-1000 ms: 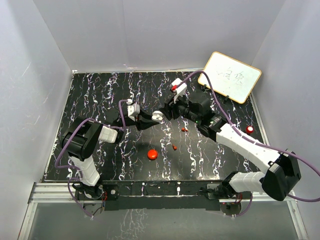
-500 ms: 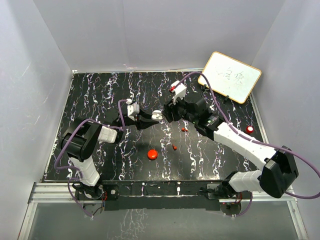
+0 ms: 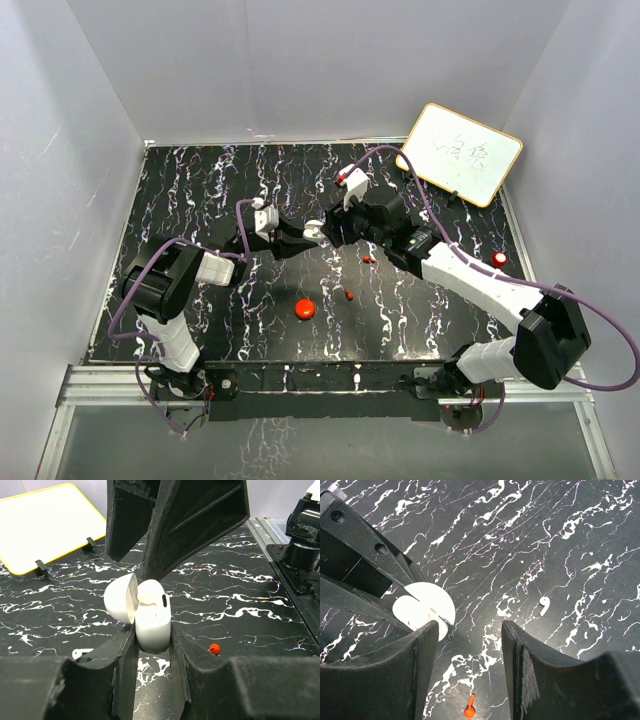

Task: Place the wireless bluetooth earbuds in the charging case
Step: Place the earbud in the charging case.

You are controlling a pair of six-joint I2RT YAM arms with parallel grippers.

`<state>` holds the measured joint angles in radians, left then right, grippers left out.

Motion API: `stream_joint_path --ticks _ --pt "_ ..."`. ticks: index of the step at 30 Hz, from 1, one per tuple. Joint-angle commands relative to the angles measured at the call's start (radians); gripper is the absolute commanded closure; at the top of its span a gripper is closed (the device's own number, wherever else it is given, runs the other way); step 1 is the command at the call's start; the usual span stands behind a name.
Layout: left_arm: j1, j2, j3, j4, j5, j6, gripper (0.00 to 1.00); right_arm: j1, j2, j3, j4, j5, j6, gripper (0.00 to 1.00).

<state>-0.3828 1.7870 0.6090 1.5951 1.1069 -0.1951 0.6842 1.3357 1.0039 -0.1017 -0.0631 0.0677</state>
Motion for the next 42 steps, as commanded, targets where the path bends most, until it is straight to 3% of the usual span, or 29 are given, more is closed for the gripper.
stream_joint_path --ticks 1,26,30,38,42 --pt "-0.002 -0.056 0.009 0.192 0.008 0.023 1.0 -0.004 0.008 0.006 0.063 -0.026 0.018 0.48" --pt "-0.002 -0.045 0.013 0.192 0.011 0.022 1.0 0.006 0.024 0.022 0.101 -0.056 0.033 0.48" --pt "-0.002 -0.044 0.005 0.191 -0.017 0.029 1.0 0.008 -0.014 0.006 0.117 0.02 0.046 0.48" --pt "0.017 -0.046 -0.041 0.191 -0.211 0.07 1.0 -0.004 -0.112 -0.03 0.111 0.303 0.115 0.44" --pt "0.021 -0.06 -0.07 0.191 -0.309 0.101 1.0 -0.048 -0.03 0.016 0.002 0.296 0.142 0.41"
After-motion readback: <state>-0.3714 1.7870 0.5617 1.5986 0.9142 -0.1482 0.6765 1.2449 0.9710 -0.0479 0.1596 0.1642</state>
